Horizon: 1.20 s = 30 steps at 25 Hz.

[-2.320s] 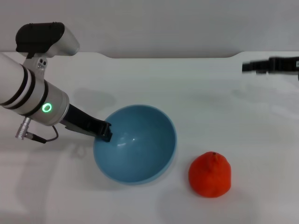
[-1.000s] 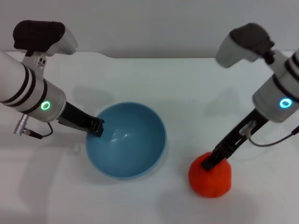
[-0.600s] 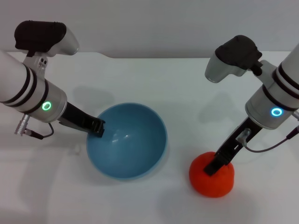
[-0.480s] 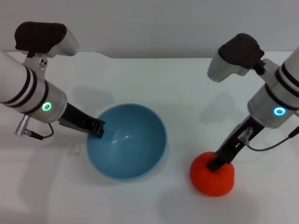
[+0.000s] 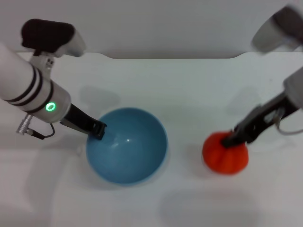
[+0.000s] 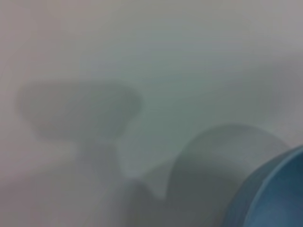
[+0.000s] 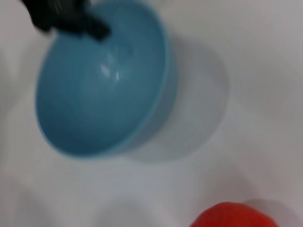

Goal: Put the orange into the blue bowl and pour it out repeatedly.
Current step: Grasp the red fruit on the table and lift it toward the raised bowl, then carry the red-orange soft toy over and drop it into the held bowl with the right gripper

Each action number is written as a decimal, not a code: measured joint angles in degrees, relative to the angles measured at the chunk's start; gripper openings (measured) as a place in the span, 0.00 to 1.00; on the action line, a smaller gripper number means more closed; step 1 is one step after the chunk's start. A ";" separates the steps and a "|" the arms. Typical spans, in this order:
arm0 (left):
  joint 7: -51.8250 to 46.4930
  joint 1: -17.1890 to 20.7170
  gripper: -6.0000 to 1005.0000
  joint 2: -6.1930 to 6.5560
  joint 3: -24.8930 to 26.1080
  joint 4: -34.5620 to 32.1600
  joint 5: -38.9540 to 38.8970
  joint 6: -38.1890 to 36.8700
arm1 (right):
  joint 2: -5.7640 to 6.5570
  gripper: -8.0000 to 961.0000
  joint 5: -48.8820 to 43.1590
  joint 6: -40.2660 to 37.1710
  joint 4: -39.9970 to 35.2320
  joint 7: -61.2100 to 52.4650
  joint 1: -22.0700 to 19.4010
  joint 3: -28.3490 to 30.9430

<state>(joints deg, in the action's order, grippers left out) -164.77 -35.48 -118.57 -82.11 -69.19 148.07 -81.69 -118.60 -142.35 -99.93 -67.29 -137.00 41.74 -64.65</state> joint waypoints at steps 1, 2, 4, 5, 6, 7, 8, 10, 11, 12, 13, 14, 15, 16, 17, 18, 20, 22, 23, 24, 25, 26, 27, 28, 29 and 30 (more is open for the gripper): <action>0.00 -0.68 0.00 0.00 -0.98 0.34 0.52 -0.42 | -0.02 0.18 1.04 -1.44 -2.98 0.69 -0.34 1.57; -0.01 -1.47 0.00 -0.04 -1.93 0.86 1.03 -0.91 | -0.04 0.18 2.44 -2.56 -5.51 1.30 -0.66 2.44; -0.01 -2.95 0.00 -0.20 -3.06 1.93 1.63 -1.54 | -0.11 0.17 6.47 -3.52 -11.35 1.75 -1.41 3.37; -0.01 -3.80 0.00 -0.32 -3.65 2.58 1.75 -1.69 | -0.14 0.17 8.54 -3.60 -13.30 1.91 -1.55 3.35; -0.03 -4.43 0.00 -0.39 -4.10 2.99 1.60 -1.69 | -0.14 0.16 11.95 -3.32 -14.89 1.95 -1.14 2.99; -0.04 -4.90 0.00 -0.44 -4.53 3.25 1.18 -1.66 | -0.14 0.16 11.95 -3.32 -14.89 1.95 -1.14 2.99; -0.06 -5.44 0.00 -0.50 -5.07 3.41 0.55 -1.58 | -0.12 0.15 13.10 -3.02 -14.95 1.97 -0.68 2.51; -0.09 -6.11 0.00 -0.54 -5.63 3.32 -0.73 -1.47 | -0.03 0.14 13.86 -2.26 -14.48 2.08 0.30 0.82; -0.09 -6.11 0.00 -0.54 -5.63 3.32 -0.73 -1.47 | -0.04 0.13 13.91 -1.62 -13.96 2.26 0.80 -0.89; -0.11 -6.93 0.00 -0.56 -5.79 3.05 -2.04 -1.17 | -0.06 0.12 13.92 -0.95 -13.66 2.38 1.05 -2.51; -0.11 -7.00 0.00 -0.56 -5.79 3.05 -2.06 -1.17 | -0.10 0.11 13.95 -0.21 -13.33 2.50 1.24 -4.02; -0.11 -7.25 0.00 -0.56 -5.79 3.03 -2.27 -1.12 | -0.16 0.11 13.99 0.83 -12.85 2.55 1.43 -6.18; -0.11 -7.61 0.00 -0.56 -5.80 3.01 -2.50 -1.10 | -0.20 0.10 13.95 1.89 -12.38 2.57 1.65 -8.36; -0.12 -7.86 0.00 -0.56 -5.81 2.99 -2.66 -1.10 | -0.21 0.09 13.83 2.67 -11.95 2.57 1.85 -10.00; -0.12 -8.18 0.00 -0.56 -5.82 2.95 -2.81 -1.10 | -0.25 0.08 13.60 3.47 -11.45 2.56 2.09 -11.53; -0.12 -8.45 0.00 -0.55 -5.83 2.92 -2.90 -1.10 | -0.26 0.09 13.33 4.46 -10.92 2.56 2.32 -13.11; -0.12 -8.88 0.00 -0.55 -5.85 2.86 -3.39 -1.08 | -0.29 0.11 12.99 6.80 -10.24 2.34 2.56 -15.60; -0.09 -9.14 0.00 -0.54 -5.86 2.78 -3.92 -1.02 | -0.33 0.14 12.96 8.30 -10.14 2.25 2.54 -17.08; -0.08 -9.24 0.00 -0.52 -5.86 2.74 -4.08 -0.92 | -0.35 0.17 12.98 8.63 -10.22 2.21 2.52 -17.40; -0.05 -9.39 0.00 -0.44 -5.87 2.68 -4.09 -0.60 | -0.36 0.21 12.95 8.78 -10.53 1.74 2.52 -17.40; 0.00 -9.40 0.00 -0.37 -5.87 2.65 -4.11 -0.56 | -0.36 0.25 12.84 8.78 -10.58 1.53 2.52 -17.30; 0.00 -9.40 0.00 -0.37 -5.87 2.65 -4.11 -0.56 | -0.36 0.29 12.84 8.78 -10.58 1.53 2.52 -17.30; 0.08 -9.39 0.00 -0.31 -5.86 2.62 -4.13 -0.31 | -0.36 0.33 12.27 8.79 -10.65 0.81 2.49 -16.86; 0.17 -9.34 0.00 -0.27 -5.86 2.61 -4.12 -0.12 | -0.37 0.37 11.78 8.79 -10.72 0.25 2.44 -16.51; 0.26 -9.25 0.00 -0.22 -5.83 2.60 -4.10 0.13 | -0.38 0.39 11.13 8.77 -10.96 -0.37 2.29 -15.78; 0.30 -9.13 0.00 -0.18 -5.80 2.53 -4.03 0.45 | -0.38 0.41 10.65 8.65 -11.22 -0.92 2.06 -14.87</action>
<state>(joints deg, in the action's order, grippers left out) -164.46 -44.62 -118.75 -87.92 -66.66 144.05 -81.24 -118.98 -131.70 -91.28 -78.51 -137.92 43.80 -79.52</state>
